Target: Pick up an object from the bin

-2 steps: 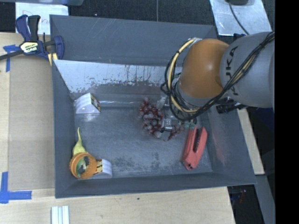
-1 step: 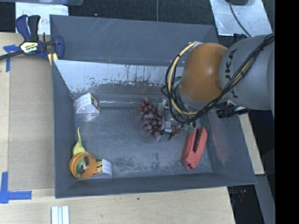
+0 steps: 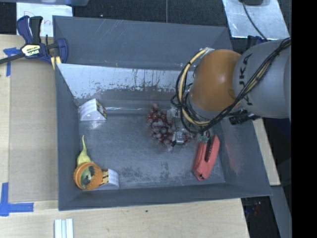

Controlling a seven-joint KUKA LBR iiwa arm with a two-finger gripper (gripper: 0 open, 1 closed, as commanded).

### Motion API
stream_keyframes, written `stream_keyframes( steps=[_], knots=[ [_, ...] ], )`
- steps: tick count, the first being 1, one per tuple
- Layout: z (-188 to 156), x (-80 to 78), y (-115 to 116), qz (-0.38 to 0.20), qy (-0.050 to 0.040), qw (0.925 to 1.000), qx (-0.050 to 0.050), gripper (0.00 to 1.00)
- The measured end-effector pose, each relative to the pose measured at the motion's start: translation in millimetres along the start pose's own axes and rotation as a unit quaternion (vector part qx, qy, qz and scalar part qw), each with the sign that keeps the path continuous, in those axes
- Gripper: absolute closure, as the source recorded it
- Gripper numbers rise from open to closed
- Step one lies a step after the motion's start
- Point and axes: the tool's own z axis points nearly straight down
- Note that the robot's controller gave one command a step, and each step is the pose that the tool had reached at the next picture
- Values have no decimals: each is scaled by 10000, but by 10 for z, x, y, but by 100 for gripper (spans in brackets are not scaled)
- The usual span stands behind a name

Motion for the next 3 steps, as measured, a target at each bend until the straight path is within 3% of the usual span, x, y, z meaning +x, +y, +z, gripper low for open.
stream_keyframes(
  steps=[1,2,3],
  knots=[
    [-564,-49,27,-911,17,9958,1,0],
    [-479,-310,109,-659,-77,9978,-2,0],
    [-306,-145,219,-500,14,9987,3,0]
  ],
)
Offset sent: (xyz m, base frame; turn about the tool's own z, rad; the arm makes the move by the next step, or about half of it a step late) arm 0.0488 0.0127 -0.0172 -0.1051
